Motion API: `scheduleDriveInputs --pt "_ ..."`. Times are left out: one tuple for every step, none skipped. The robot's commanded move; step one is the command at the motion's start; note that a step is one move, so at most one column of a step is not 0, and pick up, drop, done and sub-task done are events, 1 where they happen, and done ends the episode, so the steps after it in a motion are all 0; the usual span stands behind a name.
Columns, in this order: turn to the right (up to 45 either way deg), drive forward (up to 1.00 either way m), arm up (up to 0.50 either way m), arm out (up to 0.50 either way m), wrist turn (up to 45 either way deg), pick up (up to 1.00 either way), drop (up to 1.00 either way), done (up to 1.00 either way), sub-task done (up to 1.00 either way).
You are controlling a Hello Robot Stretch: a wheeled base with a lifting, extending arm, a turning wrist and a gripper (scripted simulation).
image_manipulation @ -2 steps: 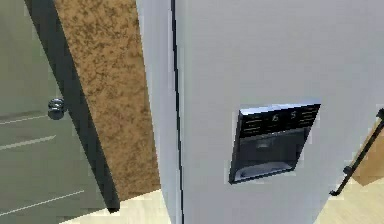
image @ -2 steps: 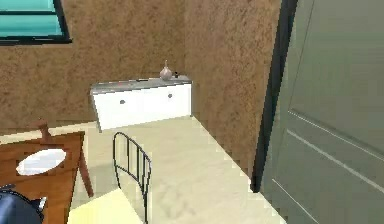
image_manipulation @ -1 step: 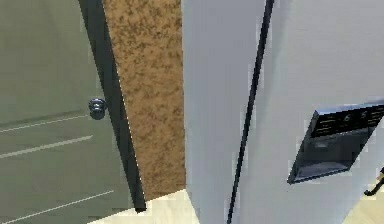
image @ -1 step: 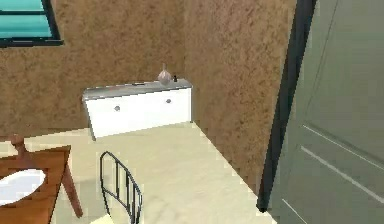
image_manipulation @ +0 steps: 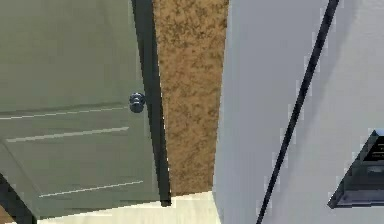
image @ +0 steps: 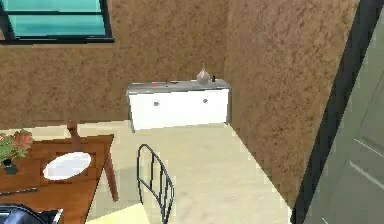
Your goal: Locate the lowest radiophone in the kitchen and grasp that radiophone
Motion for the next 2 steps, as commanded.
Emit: scheduleDriveInputs --pt "0.0 0.30 0.00 0.00 0.0 0.00 0.00 0.00 0.00" --pt "-45.0 0.00 0.00 0.00 0.0 0.00 0.00 0.00 0.00"
